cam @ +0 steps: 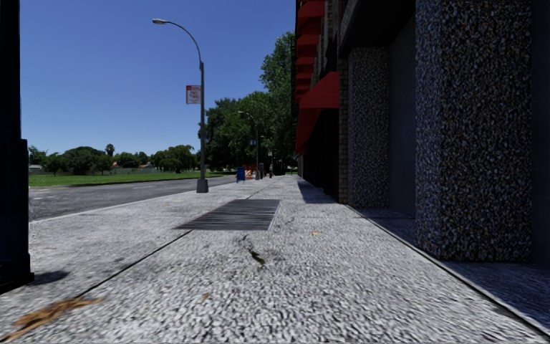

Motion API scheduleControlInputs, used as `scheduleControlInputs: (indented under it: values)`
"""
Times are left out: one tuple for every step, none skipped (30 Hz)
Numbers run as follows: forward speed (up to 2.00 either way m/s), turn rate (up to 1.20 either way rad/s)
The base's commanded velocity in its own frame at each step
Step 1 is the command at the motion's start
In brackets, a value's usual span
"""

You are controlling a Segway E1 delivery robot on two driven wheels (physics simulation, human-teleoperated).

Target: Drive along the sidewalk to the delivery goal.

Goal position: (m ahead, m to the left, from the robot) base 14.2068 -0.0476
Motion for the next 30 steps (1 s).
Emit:
scheduleControlInputs:
  values:
    - [2.0, 0.0]
    - [2.0, 0.0]
    - [2.0, 0.0]
    - [2.0, 0.0]
    - [2.0, 0.0]
    - [2.0, 0.0]
    - [2.0, 0.0]
    - [2.0, 0.0]
    - [2.0, 0.0]
    - [2.0, 0.0]
    - [2.0, 0.0]
    - [2.0, 0.0]
    - [2.0, 0.0]
    - [2.0, 0.0]
    - [2.0, 0.0]
    - [2.0, 0.0]
    - [2.0, 0.0]
    - [2.0, 0.0]
    - [2.0, 0.0]
    - [2.0, 0.0]
    - [2.0, 0.0]
    - [2.0, 0.0]
    - [2.0, 0.0]
    - [2.0, 0.0]
    - [2.0, 0.0]
    - [2.0, 0.0]
    - [2.0, 0.0]
    - [2.0, 0.0]
    - [2.0, 0.0]
    - [2.0, 0.0]
